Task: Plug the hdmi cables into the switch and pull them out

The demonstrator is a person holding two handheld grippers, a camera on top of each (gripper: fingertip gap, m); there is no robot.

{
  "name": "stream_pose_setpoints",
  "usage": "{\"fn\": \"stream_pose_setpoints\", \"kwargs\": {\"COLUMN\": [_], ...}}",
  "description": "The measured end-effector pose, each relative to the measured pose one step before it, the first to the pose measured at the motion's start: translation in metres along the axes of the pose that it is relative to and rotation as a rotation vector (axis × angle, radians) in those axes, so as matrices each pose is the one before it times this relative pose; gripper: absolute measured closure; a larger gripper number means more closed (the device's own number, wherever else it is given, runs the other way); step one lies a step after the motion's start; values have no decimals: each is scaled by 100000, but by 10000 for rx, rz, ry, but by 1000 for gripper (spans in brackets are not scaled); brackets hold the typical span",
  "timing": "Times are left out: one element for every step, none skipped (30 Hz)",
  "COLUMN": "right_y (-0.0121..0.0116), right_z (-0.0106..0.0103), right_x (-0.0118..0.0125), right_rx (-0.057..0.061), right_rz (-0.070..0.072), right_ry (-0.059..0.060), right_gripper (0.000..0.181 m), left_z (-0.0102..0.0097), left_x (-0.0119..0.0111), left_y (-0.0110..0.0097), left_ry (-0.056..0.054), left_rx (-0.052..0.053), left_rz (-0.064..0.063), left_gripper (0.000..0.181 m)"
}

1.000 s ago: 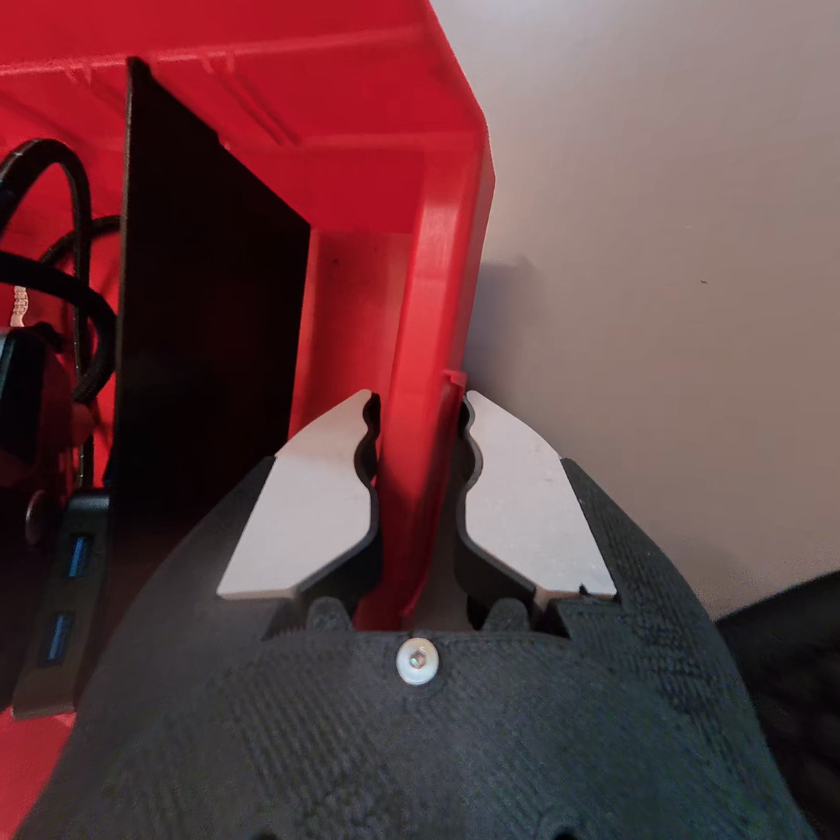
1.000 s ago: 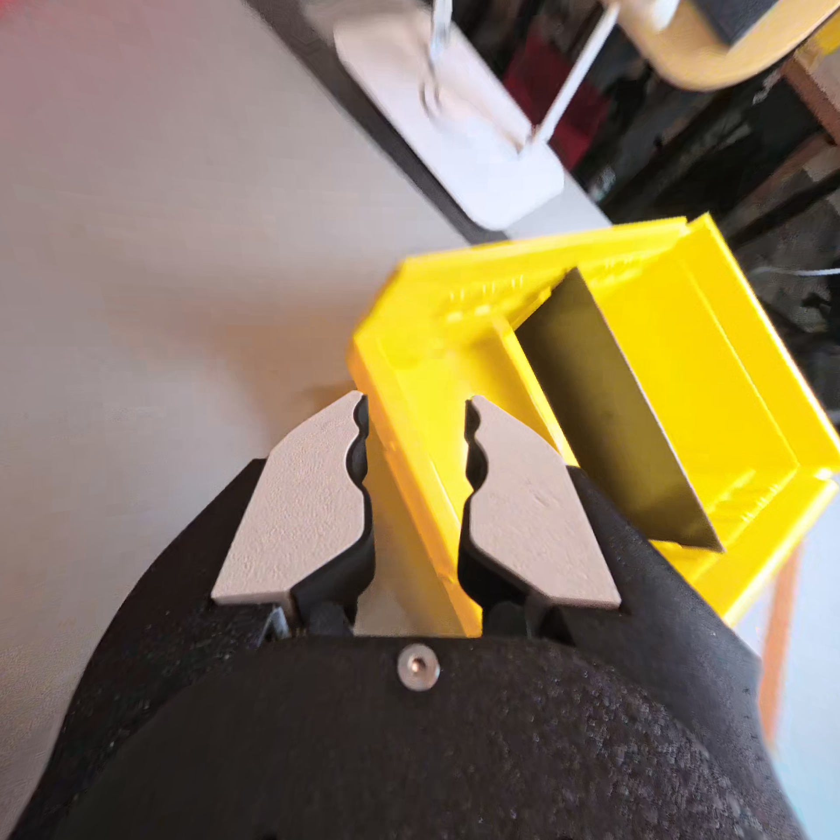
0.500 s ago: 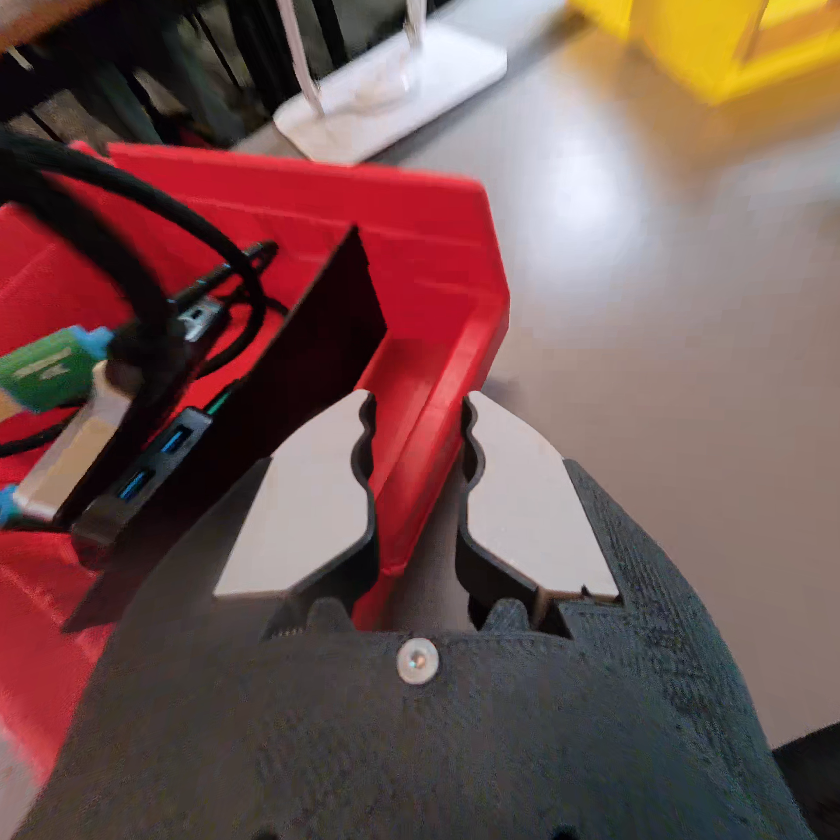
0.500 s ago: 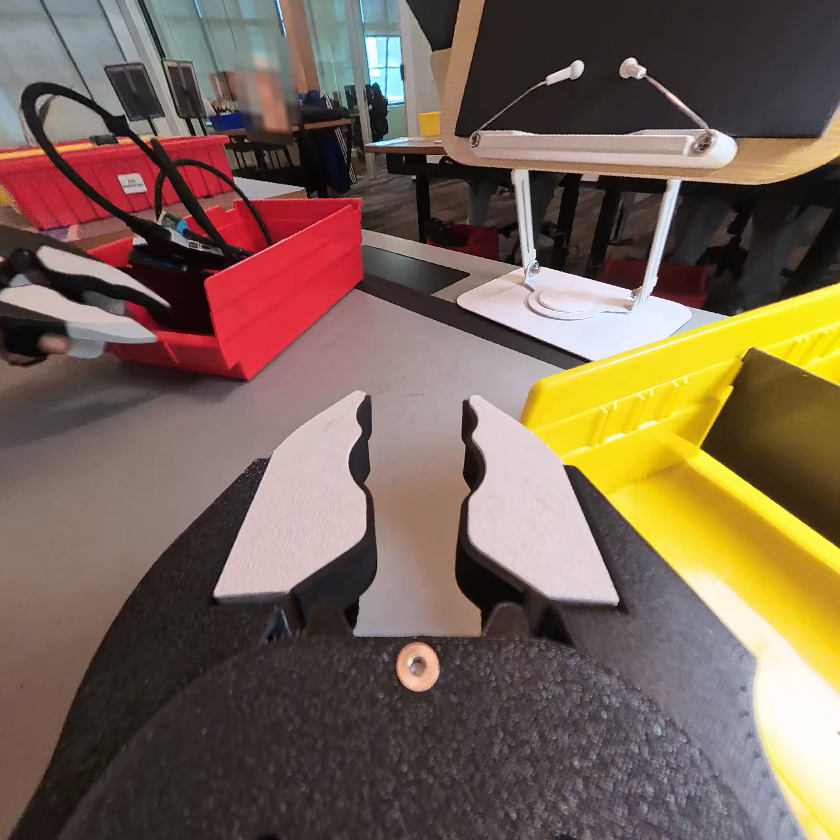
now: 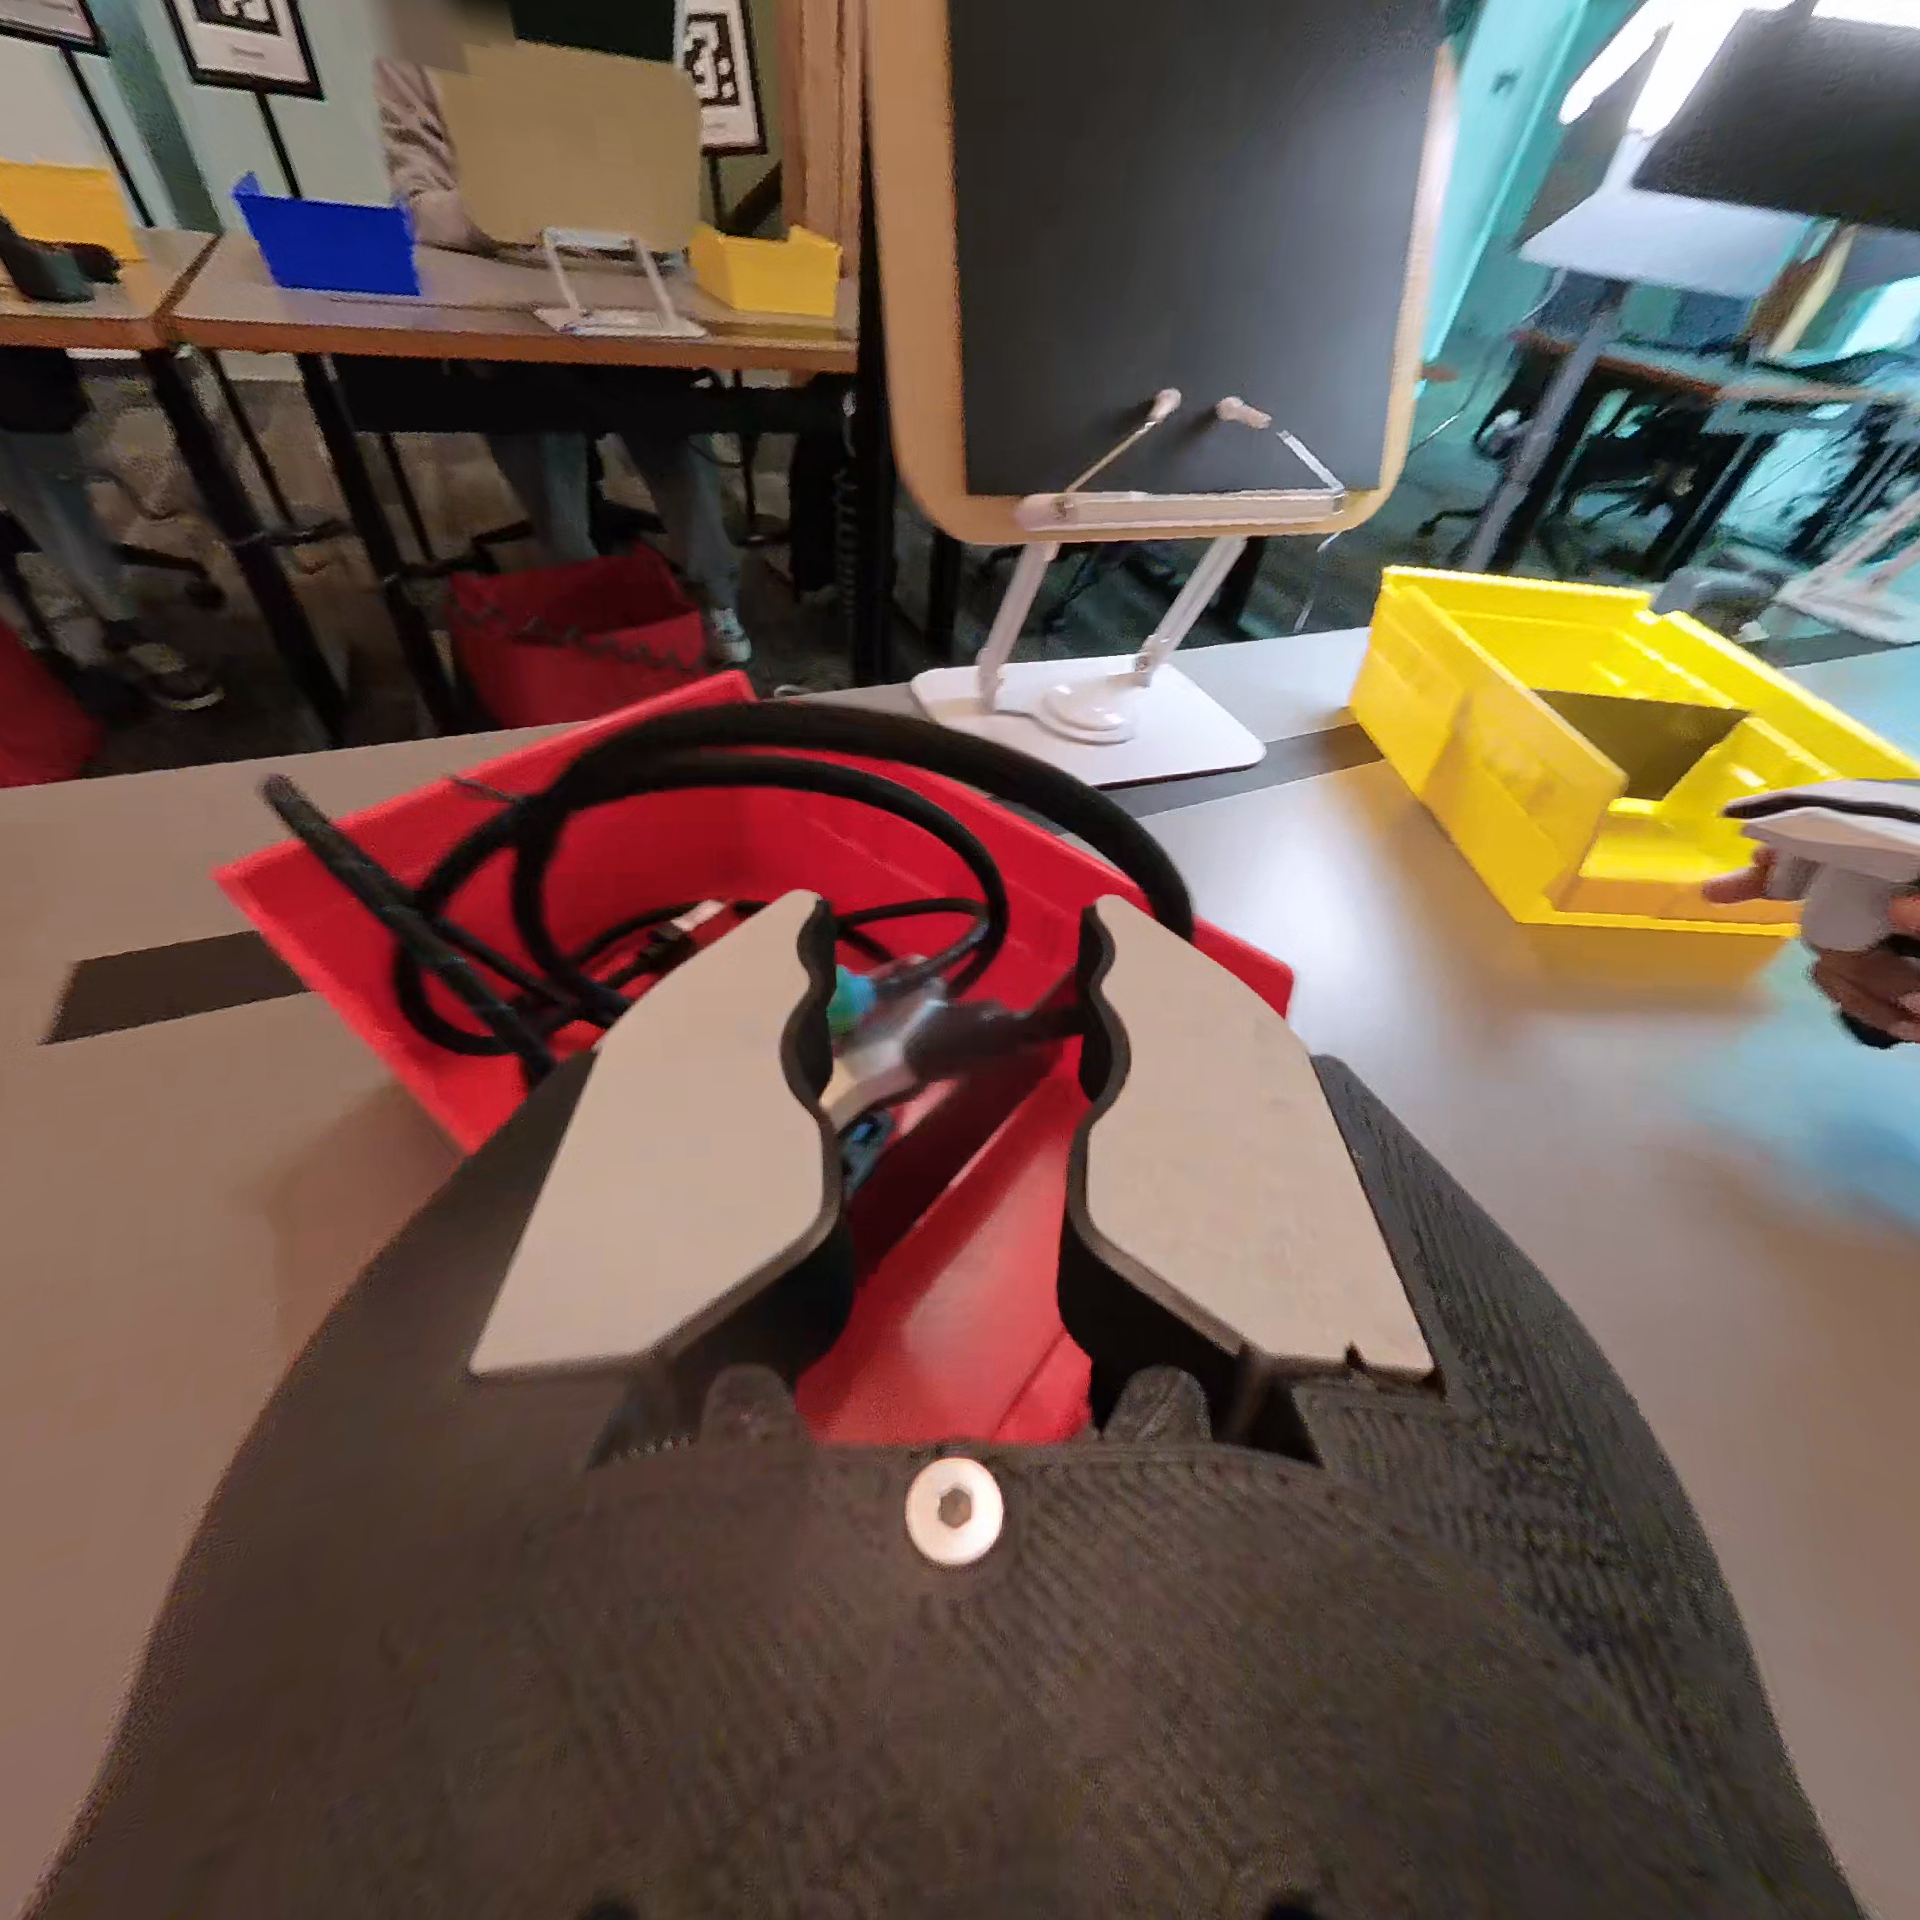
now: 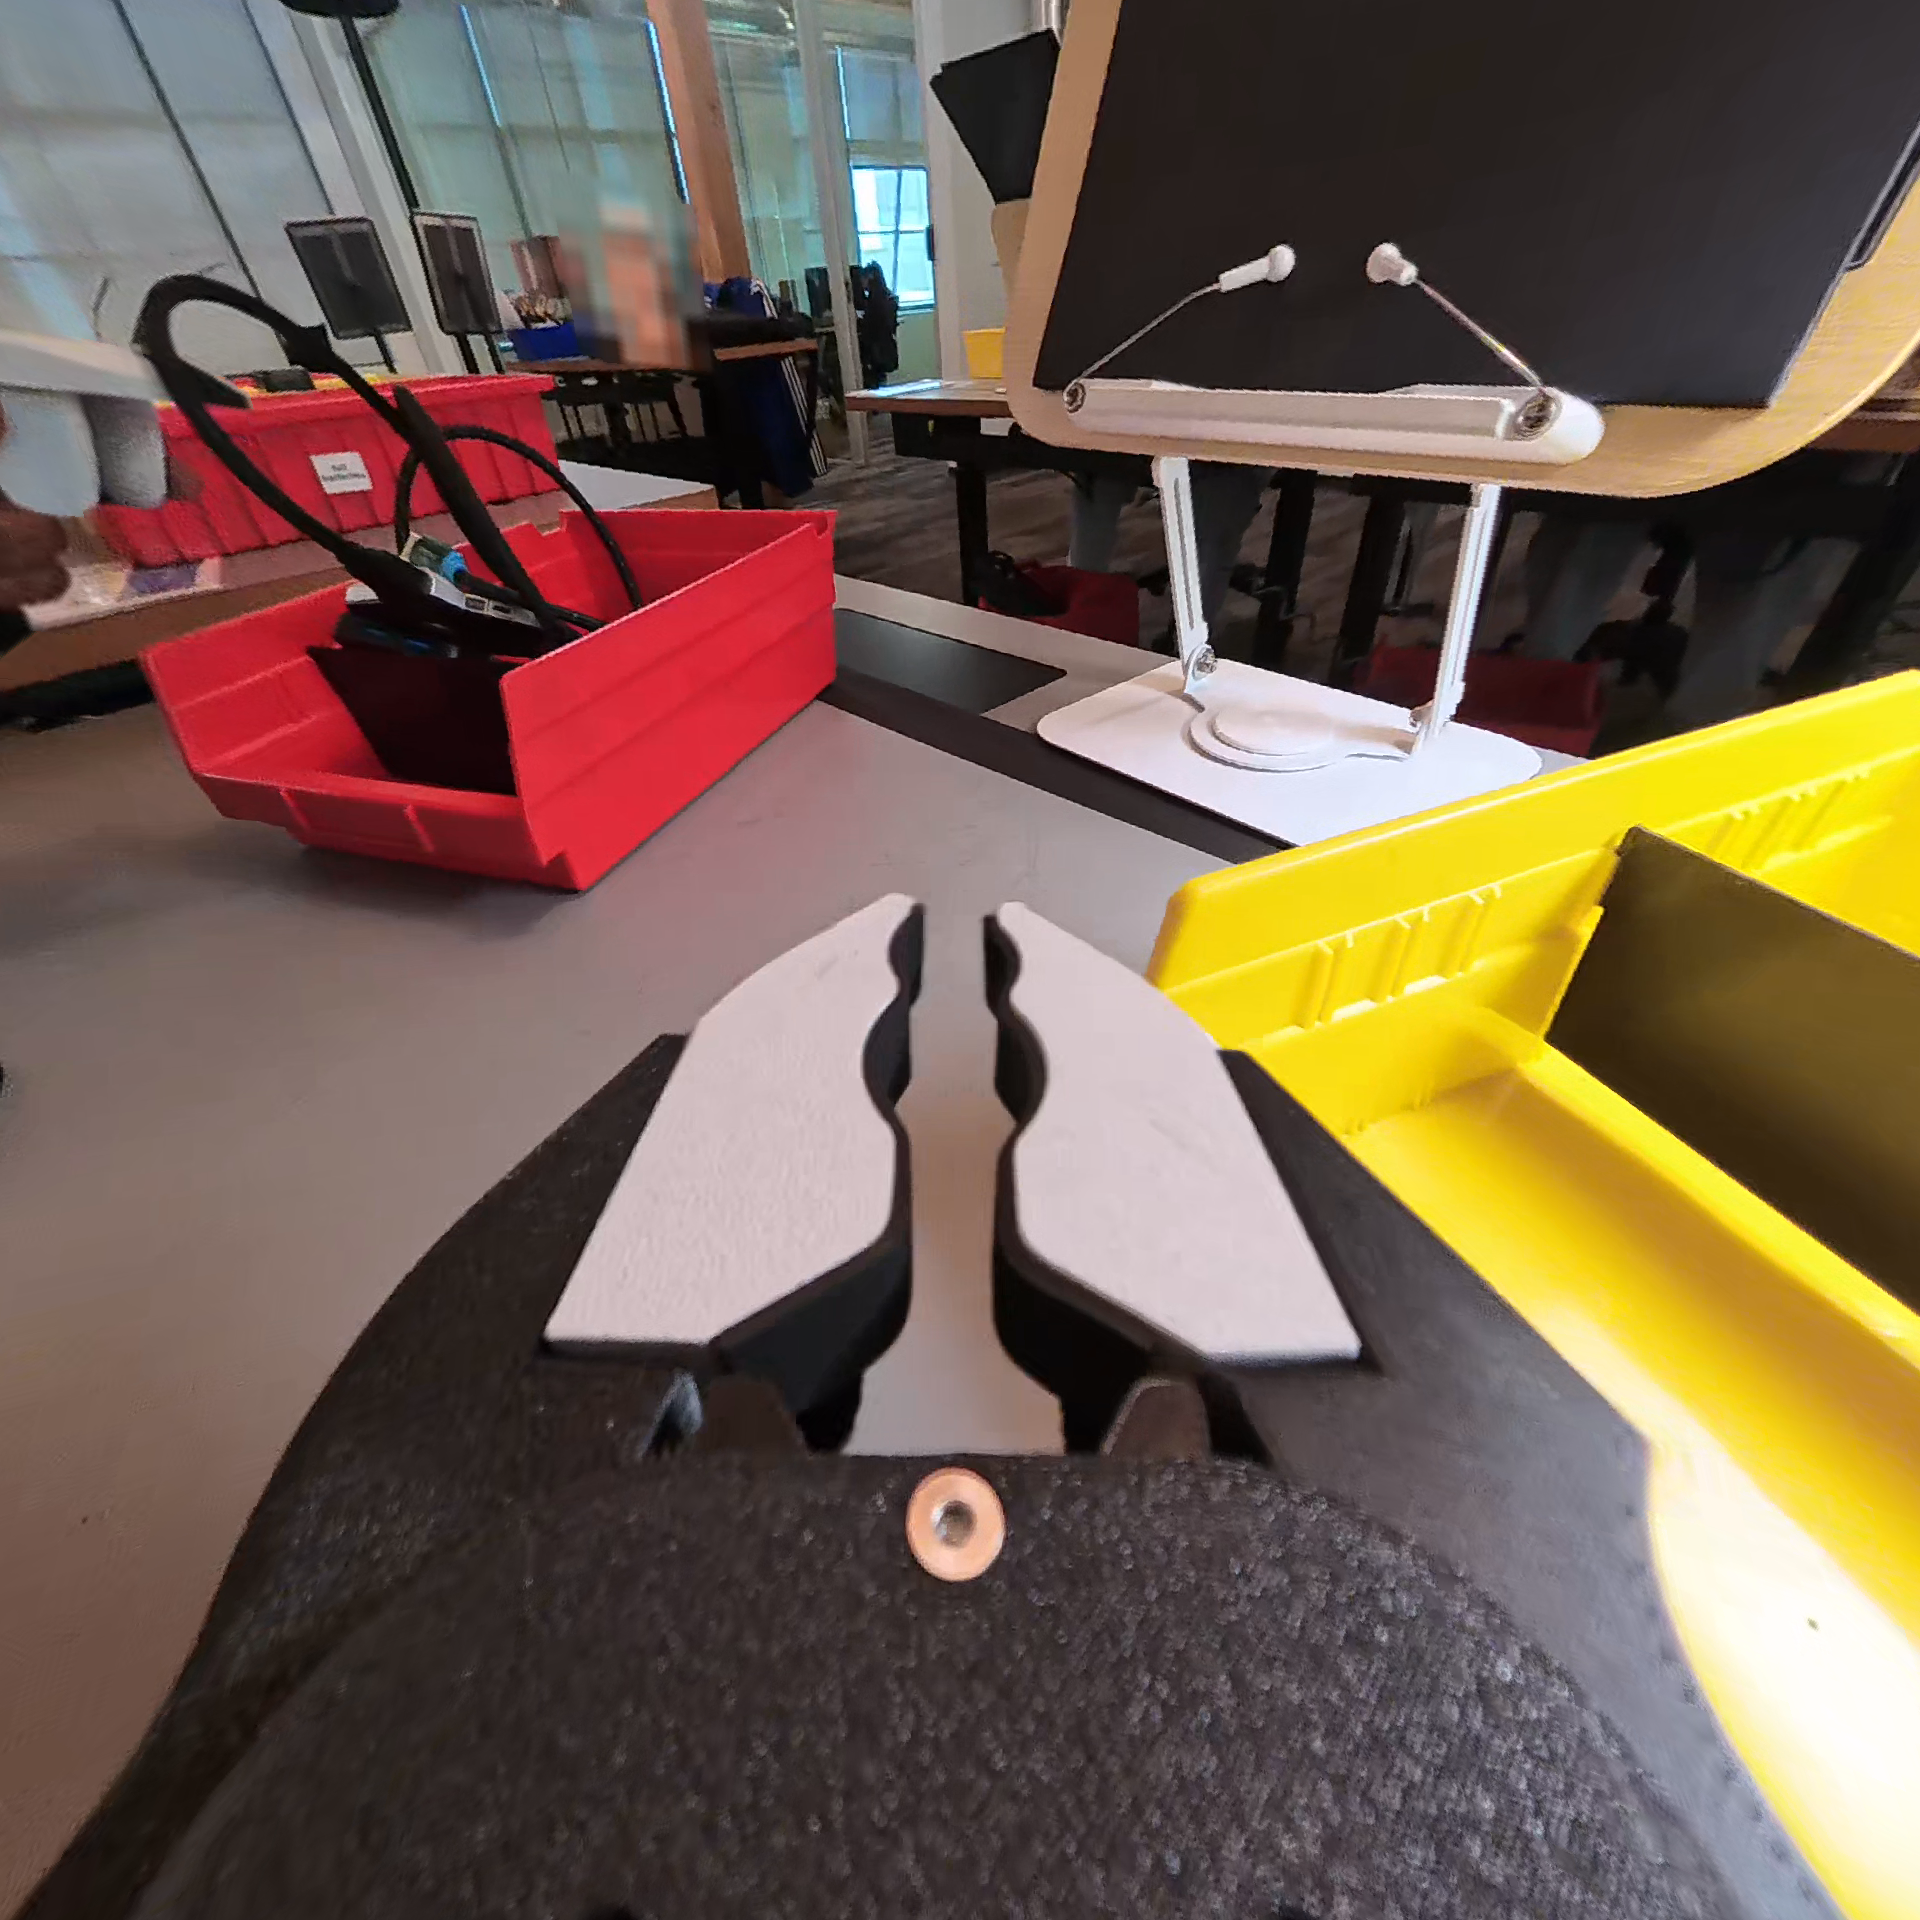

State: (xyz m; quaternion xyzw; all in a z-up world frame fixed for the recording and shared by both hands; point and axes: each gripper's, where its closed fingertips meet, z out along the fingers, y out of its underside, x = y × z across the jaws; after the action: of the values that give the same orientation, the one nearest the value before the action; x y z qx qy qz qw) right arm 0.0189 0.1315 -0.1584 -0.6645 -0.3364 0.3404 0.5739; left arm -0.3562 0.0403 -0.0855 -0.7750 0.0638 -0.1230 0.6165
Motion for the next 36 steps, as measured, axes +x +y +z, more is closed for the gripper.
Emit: {"fn": "stream_pose_setpoints", "kwargs": {"right_y": [-15,-50,-61,-22,-4,5,52,70,99,124,98,60,36,34,62,70,79,68,55,35,47,54,78,103,109,115,122,102,101,86,74,44,14,12,12,4], "right_z": [-29,-25,-22,-4,2,-3,20,26,31,21,6,-11,-16,-5,8,11,8,14,19,28,60,89,113,124,109,93,49,18,-9,-32,-44,-41,-28,-2,20,7], "right_x": [201,165,87,57,33,9,5,25,14,-6,-24,-48,-10,8,-5,-26,-35,-40,-50,-33,-18,-15,-33,-64,-67,-99,-102,-98,-56,-36,29,30,40,34,33,20], "right_rx": [-40,-3,15,-2,-1,2,-13,-21,-29,-41,-17,-8,-4,-11,-28,-35,-32,-30,-36,-29,-28,-32,-30,-35,-38,-47,-53,-55,-61,-63,-46,-13,7,3,-3,7], "right_rz": [23,9,11,26,22,3,-1,5,13,21,20,12,-4,-17,-12,-6,-15,-34,-51,-52,-34,-12,2,15,14,2,-30,-66,-86,-84,-59,-12,44,83,90,68], "right_ry": [92,71,24,3,-7,-13,-14,-8,-10,-31,-35,-48,-20,-4,-27,-36,-25,-18,-19,-12,-14,-23,-38,-43,-43,-34,-18,0,20,30,37,17,-17,-40,-42,-38], "right_gripper": [163,158,154,153,152,152,152,152,152,152,152,152,152,153,153,153,154,154,154,154,155,155,156,156,156,156,156,157,158,158,159,160,160,161,161,161], "left_z": [-28,-31,-15,-21,53,172,265,322,361,348,313,292,317,399,490,474,427,390,396,452,521,568,578,577,600,636,656,650,642,528,202,23,-141,-296,-449,-614], "left_x": [-722,-548,-540,-517,-484,-421,-388,-368,-237,-123,10,-67,-117,85,373,358,514,685,734,765,629,440,322,142,-63,-185,-231,-135,-121,-237,-319,-403,-419,-346,-470,-743], "left_y": [-485,-454,-421,-426,-266,-21,54,63,142,128,88,143,434,803,892,676,498,390,263,154,101,30,-121,-241,-223,-136,-56,-5,14,-9,-342,-157,-159,-274,-340,-381], "left_ry": [-176,-78,-79,-83,-62,13,25,24,79,129,207,156,117,205,303,139,79,84,55,75,5,-99,-130,-196,-291,-341,-371,-299,-259,-295,-271,-235,-179,-31,-33,-138], "left_rx": [-208,-239,-267,-252,-341,-483,-499,-462,-493,-475,-410,-427,-579,-769,-772,-564,-394,-289,-163,-78,-39,-9,70,128,90,17,-56,-97,-100,-76,138,-37,-79,9,67,89], "left_rz": [144,116,89,141,182,178,172,220,313,410,385,307,316,328,298,298,384,421,359,276,243,248,211,124,96,143,188,204,186,161,102,113,141,55,21,24], "left_gripper": [136,136,135,135,135,134,134,135,135,135,135,135,138,139,140,142,143,142,142,142,141,140,139,139,139,139,140,141,143,146,148,151,153,154,155,158]}}
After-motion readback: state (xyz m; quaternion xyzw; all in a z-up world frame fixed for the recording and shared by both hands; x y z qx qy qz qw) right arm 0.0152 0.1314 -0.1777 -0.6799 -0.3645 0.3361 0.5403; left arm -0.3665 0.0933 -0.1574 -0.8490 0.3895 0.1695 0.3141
